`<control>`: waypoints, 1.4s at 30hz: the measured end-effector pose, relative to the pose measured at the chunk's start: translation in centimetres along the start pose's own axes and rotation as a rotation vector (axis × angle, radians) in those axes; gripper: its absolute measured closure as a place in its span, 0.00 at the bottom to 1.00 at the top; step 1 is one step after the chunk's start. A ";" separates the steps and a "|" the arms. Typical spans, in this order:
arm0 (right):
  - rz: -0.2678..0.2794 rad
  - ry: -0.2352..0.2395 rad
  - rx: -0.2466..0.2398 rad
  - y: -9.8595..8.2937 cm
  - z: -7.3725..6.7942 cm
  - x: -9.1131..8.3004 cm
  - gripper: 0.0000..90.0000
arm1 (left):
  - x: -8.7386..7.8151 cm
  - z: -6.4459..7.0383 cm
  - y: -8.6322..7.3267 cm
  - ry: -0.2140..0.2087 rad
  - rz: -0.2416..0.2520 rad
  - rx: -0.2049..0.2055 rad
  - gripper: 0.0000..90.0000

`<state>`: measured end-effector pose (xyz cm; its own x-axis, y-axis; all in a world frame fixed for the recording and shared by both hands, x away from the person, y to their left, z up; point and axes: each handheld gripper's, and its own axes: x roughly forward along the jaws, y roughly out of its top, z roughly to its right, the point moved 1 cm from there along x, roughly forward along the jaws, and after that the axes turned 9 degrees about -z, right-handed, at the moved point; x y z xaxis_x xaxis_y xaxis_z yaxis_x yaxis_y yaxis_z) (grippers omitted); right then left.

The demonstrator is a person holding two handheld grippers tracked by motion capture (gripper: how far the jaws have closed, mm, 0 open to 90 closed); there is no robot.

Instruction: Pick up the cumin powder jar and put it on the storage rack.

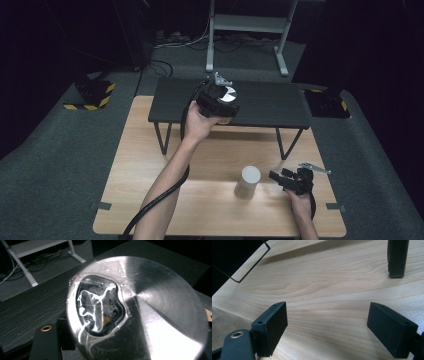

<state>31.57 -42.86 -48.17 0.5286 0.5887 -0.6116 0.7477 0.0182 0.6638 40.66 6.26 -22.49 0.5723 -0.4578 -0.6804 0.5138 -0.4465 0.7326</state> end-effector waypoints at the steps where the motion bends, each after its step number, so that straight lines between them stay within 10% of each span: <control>1: -0.001 0.000 0.001 0.0 0.0 0.0 0.18 | 0.1 0.0 -0.1 0.000 0.005 -0.004 0.35; 5: -0.003 0.000 0.001 0.0 0.0 0.0 0.18 | 0.6 0.3 -0.5 -0.008 0.041 -0.054 0.35; 7: -0.003 0.000 -0.004 0.1 0.0 0.0 0.18 | 0.4 -0.1 0.0 0.000 0.010 -0.011 0.35; 29: -0.005 0.000 0.000 0.0 -0.1 0.0 0.18 | 1.4 -1.6 -1.0 -0.041 0.063 -0.055 0.34; 42: -0.011 0.006 -0.003 0.1 0.0 0.0 0.18 | 0.6 -2.2 -2.2 -0.079 0.069 -0.059 0.12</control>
<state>31.67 -42.84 -48.10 0.5184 0.5930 -0.6162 0.7521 0.0269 0.6586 41.28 8.70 -24.50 0.5563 -0.5463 -0.6262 0.5129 -0.3672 0.7759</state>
